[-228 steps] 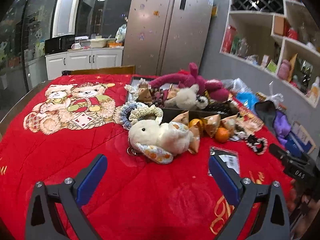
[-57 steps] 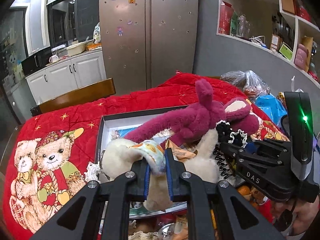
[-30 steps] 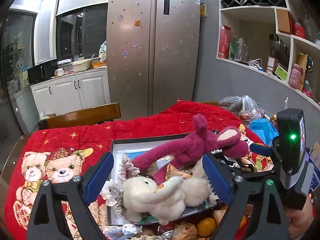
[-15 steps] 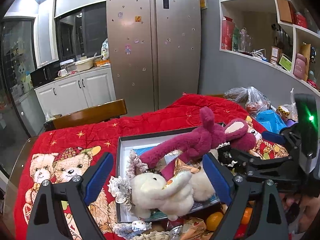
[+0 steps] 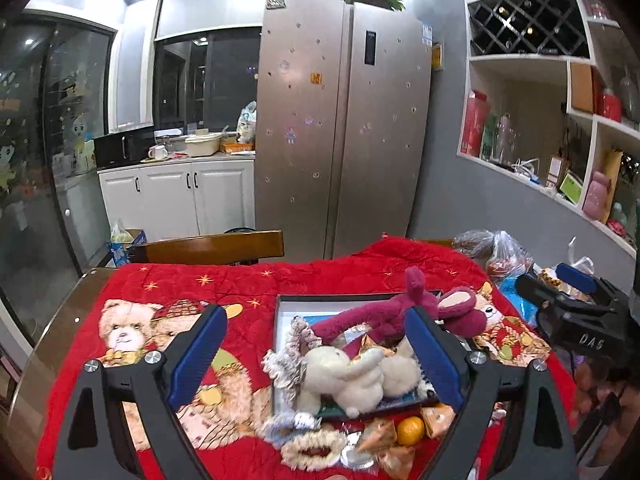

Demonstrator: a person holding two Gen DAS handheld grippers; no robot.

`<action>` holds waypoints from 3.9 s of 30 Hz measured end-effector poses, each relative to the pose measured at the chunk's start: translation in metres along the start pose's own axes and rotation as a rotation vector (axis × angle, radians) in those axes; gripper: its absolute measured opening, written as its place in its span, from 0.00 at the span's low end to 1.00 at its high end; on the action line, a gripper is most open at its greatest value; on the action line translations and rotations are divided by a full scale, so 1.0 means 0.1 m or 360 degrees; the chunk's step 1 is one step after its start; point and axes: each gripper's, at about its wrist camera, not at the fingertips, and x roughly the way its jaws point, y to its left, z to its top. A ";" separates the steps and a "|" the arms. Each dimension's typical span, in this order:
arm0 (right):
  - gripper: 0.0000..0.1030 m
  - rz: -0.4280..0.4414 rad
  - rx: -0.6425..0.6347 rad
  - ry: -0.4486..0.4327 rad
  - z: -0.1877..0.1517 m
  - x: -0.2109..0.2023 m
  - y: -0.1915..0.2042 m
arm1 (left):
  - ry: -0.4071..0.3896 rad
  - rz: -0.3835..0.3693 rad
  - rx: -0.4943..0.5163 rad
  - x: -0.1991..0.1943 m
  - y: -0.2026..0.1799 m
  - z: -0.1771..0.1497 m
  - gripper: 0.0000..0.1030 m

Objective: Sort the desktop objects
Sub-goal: 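Withdraw both open tools from the tray back toward the snacks, then grasp white Choco Mania packet with right tool while left tool grasps brown packet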

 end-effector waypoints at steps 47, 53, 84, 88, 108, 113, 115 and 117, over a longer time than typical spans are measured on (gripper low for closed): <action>1.00 0.0176 -0.0023 0.0117 -0.98 -0.25 -0.20 | 0.0334 -0.0156 0.0226 0.22 -0.74 -1.44 0.90; 1.00 0.0150 -0.0041 0.0208 -1.18 0.22 -0.26 | 0.0474 -0.0211 0.0050 0.60 -0.66 -1.59 0.90; 0.48 0.0224 -0.0045 0.0497 -1.67 0.76 -0.21 | 0.0677 -0.0033 0.0065 1.11 -0.63 -1.80 0.95; 0.44 0.0203 -0.0083 0.0483 -1.67 0.70 -0.13 | 0.0620 0.0028 0.0005 1.07 -0.62 -1.77 0.59; 0.44 0.0235 -0.0063 0.0306 -1.60 0.26 -0.08 | 0.0492 -0.0103 0.0046 0.73 -0.57 -1.72 0.39; 0.44 0.0266 -0.0023 0.0277 -1.56 0.20 -0.07 | 0.0445 -0.0094 0.0023 0.67 -0.52 -1.64 0.39; 0.44 0.0258 -0.0027 0.0274 -1.56 0.19 -0.04 | 0.0410 -0.0083 0.0039 0.62 -0.52 -1.59 0.39; 0.44 0.0251 -0.0025 0.0258 -1.54 0.16 0.01 | 0.0379 -0.0087 0.0039 0.57 -0.51 -1.54 0.39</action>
